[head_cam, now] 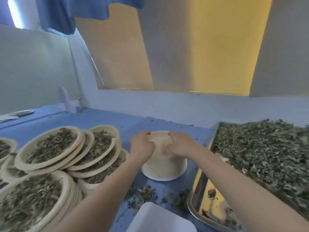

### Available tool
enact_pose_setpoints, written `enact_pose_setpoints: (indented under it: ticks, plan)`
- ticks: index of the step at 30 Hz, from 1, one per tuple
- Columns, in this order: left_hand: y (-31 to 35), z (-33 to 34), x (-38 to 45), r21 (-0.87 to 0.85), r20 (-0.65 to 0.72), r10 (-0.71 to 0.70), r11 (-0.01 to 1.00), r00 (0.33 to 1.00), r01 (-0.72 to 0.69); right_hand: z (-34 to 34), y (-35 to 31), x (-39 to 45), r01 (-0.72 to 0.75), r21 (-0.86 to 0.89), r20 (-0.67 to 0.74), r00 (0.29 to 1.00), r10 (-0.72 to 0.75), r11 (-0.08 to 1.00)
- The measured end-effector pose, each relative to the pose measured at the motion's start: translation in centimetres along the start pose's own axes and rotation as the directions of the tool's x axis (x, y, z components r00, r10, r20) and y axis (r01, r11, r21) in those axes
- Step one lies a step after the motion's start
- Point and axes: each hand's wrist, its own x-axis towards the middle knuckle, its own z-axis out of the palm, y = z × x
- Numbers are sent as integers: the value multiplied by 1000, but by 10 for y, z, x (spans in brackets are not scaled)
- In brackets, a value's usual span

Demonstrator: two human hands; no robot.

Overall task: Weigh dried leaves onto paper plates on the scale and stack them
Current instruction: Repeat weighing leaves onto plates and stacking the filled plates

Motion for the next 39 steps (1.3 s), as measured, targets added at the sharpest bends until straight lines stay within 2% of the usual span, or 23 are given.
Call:
enact_pose_setpoints:
  ticks: [2, 6, 8, 11, 14, 16, 20, 27, 30, 34, 37, 39]
  plan:
    - [-4, 11, 10, 91, 22, -23, 996, 1000, 21, 10, 10, 11, -45, -4, -6, 999, 45, 999]
    - [-13, 22, 20, 39, 23, -136, 990, 990, 135, 19, 26, 26, -196, 238, 0, 979, 201, 951]
    - [-13, 18, 25, 69, 8, -159, 985, 987, 158, 19, 32, 29, -195, 244, -32, 977, 209, 950]
    - [-8, 11, 26, 165, 18, -106, 981, 994, 101, 15, 28, 27, -180, 188, -88, 976, 198, 966]
    - [-3, -6, 23, 204, -66, -24, 978, 998, 37, 1, 25, 23, -151, 171, -210, 960, 185, 974]
    - [-4, -19, 23, 164, -79, -26, 986, 997, 39, -13, 31, 19, -174, 183, -241, 946, 215, 968]
    - [-1, -22, 6, 26, 18, -114, 993, 993, 113, -28, 32, 6, -202, 283, -263, 924, 278, 938]
    - [18, -46, -27, -134, -53, -36, 991, 998, 29, -42, 8, -39, -139, 446, -287, 913, 289, 884]
    - [13, -60, -55, -119, -60, -33, 993, 998, 25, -39, 1, -70, -60, 524, -323, 909, 264, 850]
    - [-7, -72, -108, -207, -2, -37, 978, 999, 36, -18, -2, -124, 4, 450, -309, 939, 152, 893]
    - [-29, -69, -150, -200, 42, -27, 979, 999, 35, 8, -2, -165, -14, 209, -214, 975, 60, 978]
    - [-43, -61, -175, -190, 96, -41, 980, 995, 59, 26, -4, -185, -7, 102, -160, 987, 24, 995]
